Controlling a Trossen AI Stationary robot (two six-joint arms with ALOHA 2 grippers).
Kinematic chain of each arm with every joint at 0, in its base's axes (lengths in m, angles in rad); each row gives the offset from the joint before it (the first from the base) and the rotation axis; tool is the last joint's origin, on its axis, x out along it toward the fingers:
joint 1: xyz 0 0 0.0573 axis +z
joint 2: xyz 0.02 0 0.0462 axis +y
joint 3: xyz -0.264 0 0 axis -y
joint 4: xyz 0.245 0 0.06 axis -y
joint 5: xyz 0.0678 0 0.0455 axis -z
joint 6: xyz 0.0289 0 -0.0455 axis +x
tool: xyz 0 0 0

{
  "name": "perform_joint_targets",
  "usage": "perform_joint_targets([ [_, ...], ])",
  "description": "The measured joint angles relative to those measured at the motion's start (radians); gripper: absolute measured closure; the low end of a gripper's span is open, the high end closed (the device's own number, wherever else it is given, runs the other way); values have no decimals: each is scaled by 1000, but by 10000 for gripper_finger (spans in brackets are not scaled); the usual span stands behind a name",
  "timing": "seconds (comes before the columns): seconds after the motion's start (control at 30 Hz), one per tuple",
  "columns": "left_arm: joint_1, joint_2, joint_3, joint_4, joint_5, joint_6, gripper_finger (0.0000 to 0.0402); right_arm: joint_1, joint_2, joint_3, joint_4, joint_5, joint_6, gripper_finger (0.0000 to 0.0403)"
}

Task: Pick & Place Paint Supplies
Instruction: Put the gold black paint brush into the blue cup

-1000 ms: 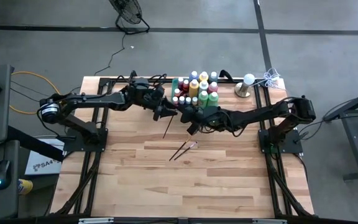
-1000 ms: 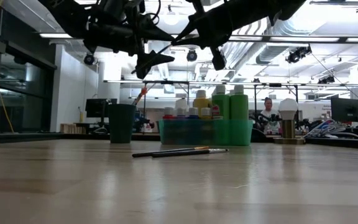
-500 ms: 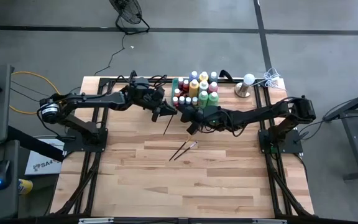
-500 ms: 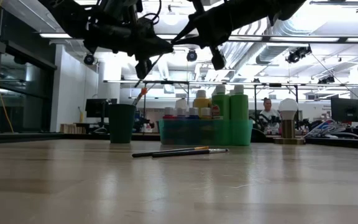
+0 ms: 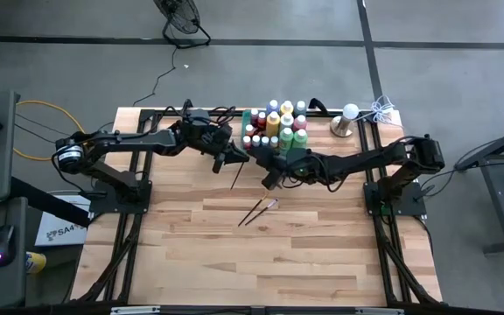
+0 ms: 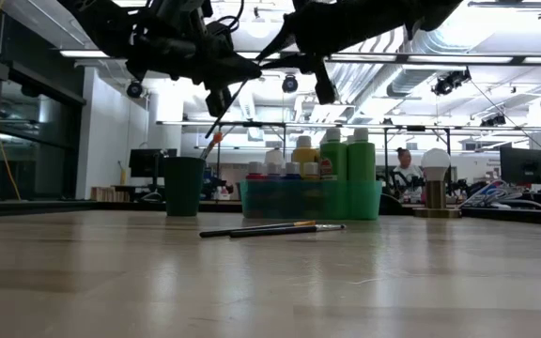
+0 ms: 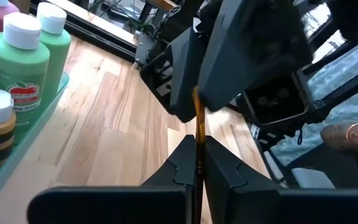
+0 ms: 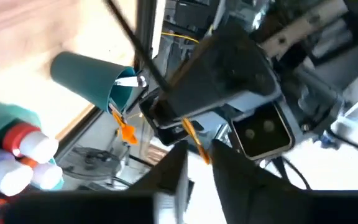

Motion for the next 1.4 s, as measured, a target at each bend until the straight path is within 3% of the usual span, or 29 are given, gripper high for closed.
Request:
perform_joint_targets([
  [0.2, 0, -19, 0, -46, -29, 61, 398, 5, 0, 0, 13, 67, 157, 254],
  [0.43, 0, -183, 0, -224, -321, 244, 398, 2, 0, 0, 18, 353, 502, 183],
  [0.53, 0, -258, -12, -226, -485, 307, 398, -9, 0, 0, -26, 411, 634, 176],
  [0.67, 0, -333, -75, -174, -676, 355, 398, -16, 0, 0, -66, 410, 770, 175],
  [0.97, 0, -377, -299, 171, -974, 364, 398, -16, 0, 0, -73, 388, 855, 175],
  [1.13, 0, -372, -371, 261, -1078, 370, 393, -12, 0, 0, -73, 390, 855, 176],
  [1.4, 0, -372, -388, 262, -1093, 364, 386, -11, 0, 0, -73, 390, 855, 176],
])
